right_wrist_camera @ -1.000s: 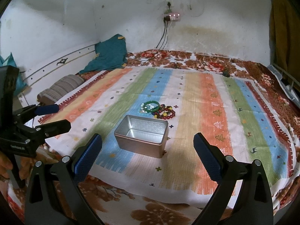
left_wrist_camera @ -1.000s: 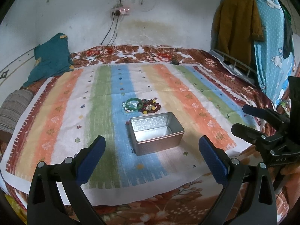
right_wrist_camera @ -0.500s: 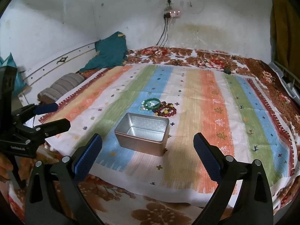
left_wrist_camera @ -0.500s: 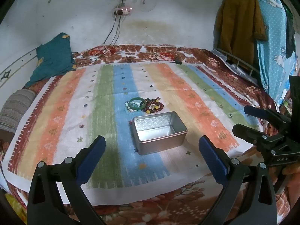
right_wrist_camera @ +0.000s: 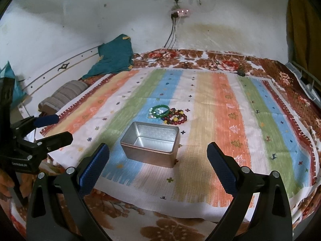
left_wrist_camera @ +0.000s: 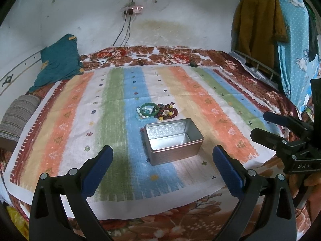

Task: Organize jewelry
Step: 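Move both tools forward toward the jewelry pile beside the silver tin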

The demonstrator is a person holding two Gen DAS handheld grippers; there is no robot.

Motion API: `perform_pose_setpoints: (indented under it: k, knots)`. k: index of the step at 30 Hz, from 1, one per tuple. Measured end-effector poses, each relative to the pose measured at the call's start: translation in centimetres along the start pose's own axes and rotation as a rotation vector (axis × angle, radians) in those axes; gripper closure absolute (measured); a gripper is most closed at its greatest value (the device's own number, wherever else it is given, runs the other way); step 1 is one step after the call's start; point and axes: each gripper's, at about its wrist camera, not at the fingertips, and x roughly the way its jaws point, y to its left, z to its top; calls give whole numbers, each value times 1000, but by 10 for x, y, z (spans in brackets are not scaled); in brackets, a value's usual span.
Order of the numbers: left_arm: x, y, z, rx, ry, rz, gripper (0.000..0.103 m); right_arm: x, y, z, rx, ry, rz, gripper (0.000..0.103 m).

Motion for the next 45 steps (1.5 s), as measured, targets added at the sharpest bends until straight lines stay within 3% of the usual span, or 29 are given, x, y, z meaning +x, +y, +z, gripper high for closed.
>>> perform_pose_setpoints:
  k: [16, 30, 45]
  knots:
    - [35, 8, 22, -39, 102, 48, 6, 44, -15, 15, 85, 101, 50, 4]
    - [82, 27, 62, -63, 139, 108, 6, 82, -31, 50, 68, 139, -30, 4]
    - [146, 33, 93, -62, 211, 172, 7, 127, -42, 70, 85, 199, -37, 4]
